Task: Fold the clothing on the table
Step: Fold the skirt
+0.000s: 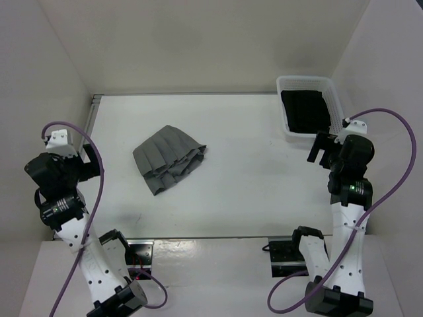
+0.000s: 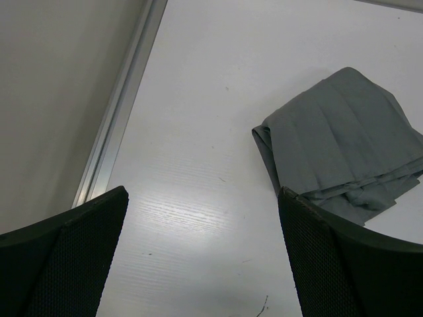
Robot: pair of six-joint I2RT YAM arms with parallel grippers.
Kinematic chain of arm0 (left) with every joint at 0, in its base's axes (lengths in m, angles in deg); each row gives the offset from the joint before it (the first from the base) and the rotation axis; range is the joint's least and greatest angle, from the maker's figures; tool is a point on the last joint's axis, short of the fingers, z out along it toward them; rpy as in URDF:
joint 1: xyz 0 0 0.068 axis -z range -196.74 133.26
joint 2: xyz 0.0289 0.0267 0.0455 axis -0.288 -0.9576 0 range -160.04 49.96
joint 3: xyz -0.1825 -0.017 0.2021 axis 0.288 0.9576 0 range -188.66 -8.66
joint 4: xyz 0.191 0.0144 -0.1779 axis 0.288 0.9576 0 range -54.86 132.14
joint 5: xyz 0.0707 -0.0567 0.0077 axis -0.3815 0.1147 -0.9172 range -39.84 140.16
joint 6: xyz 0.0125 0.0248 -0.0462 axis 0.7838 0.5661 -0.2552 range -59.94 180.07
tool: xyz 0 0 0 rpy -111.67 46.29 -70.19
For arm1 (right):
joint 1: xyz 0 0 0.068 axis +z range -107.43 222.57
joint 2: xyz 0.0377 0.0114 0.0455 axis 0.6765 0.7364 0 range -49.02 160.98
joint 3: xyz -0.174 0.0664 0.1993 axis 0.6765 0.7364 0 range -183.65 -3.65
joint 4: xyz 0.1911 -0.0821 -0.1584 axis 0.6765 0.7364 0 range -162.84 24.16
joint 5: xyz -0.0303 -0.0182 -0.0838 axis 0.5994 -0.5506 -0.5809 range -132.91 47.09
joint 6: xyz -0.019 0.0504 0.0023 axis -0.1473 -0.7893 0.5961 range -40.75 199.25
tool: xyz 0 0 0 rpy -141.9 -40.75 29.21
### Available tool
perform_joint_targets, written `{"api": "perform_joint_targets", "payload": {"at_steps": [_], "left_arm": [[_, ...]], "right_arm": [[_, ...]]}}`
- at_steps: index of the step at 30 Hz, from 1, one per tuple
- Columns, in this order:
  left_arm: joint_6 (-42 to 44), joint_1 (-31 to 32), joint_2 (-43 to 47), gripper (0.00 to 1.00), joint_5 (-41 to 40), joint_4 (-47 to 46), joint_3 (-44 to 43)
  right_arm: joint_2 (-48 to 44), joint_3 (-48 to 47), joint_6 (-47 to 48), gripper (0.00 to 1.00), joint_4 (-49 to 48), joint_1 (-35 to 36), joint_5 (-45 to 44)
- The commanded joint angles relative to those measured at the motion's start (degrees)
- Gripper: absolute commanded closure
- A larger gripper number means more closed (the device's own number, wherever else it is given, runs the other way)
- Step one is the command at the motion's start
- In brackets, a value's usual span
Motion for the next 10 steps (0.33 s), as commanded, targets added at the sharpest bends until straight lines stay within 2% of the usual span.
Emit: {"api": "perform_joint_targets", "payload": {"at_steps": [1, 10], "left_arm": [[-0.75, -0.01, 0.19, 0.0, -0.01, -2.11, 0.41], [-0.75, -0.01, 0.19, 0.0, -0.01, -2.11, 0.41]], "right_arm": [[-0.18, 0.32, 0.7, 0.01, -2.95, -0.51, 0.86], [-0.18, 0.32, 1.84, 0.01, -2.95, -1.56, 3.15]]}}
